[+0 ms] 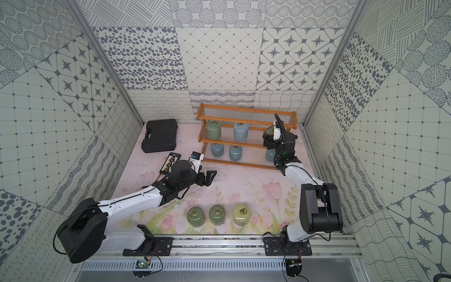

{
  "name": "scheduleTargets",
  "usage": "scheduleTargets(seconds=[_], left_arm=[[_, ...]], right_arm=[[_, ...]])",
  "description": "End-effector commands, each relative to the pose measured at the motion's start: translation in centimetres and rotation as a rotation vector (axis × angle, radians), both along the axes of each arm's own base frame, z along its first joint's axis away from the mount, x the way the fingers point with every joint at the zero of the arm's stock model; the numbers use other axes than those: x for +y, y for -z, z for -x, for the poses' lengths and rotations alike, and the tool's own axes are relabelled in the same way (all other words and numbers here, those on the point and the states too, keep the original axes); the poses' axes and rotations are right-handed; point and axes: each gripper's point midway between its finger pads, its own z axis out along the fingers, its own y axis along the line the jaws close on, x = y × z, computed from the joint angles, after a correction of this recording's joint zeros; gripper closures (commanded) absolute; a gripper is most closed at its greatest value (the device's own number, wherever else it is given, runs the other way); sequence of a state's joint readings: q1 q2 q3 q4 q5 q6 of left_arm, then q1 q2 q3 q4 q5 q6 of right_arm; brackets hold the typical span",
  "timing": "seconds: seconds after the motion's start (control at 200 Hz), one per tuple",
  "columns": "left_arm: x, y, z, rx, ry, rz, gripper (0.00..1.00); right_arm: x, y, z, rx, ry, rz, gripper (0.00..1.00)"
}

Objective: Remove the tea canisters from the shelf
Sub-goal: Pick up the tea canister from the shelf.

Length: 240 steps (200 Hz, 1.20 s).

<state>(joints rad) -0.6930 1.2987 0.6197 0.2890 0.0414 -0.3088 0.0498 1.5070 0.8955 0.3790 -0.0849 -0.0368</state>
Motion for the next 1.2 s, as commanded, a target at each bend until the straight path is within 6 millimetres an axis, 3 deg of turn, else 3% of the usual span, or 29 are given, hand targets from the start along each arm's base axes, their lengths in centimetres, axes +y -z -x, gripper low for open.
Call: scheduleTargets(seconds=[0.0, 0.3, 0.46, 0.745, 0.946, 1.136, 1.196], left_arm=[[-0.2, -0.7, 0.0, -0.013, 0.003, 0.024, 0.00], [-0.1, -0.8, 0.1, -0.020, 0.007, 0.024, 0.00], [-0.3, -0.8, 0.2, -0.024, 0.023, 0.027, 0.00], [-0.4, -0.9, 0.8, -0.032, 0.052, 0.028, 0.00], [0.0, -0.7, 1.3, -0.028, 0.056, 0.033, 0.00], [0.4, -0.4, 1.9, -0.021, 0.055, 0.031, 0.00], [0.5, -0.3, 2.1, -0.017, 0.055, 0.031, 0.00]], right_arm=[[0.2, -3.9, 0.6, -0.096, -0.022, 0.000, 0.24], [0.4, -5.5, 3.1, -0.103, -0.022, -0.041, 0.26], [1.1, -6.5, 5.5, -0.121, -0.033, -0.048, 0.27], [3.7, -5.8, 10.6, -0.091, -0.066, -0.019, 0.27], [4.7, -3.1, 13.8, -0.017, -0.046, -0.039, 0.27], [6.1, 0.1, 15.5, 0.050, -0.020, -0.059, 0.28], [6.4, 2.2, 16.0, 0.092, 0.009, -0.054, 0.27]])
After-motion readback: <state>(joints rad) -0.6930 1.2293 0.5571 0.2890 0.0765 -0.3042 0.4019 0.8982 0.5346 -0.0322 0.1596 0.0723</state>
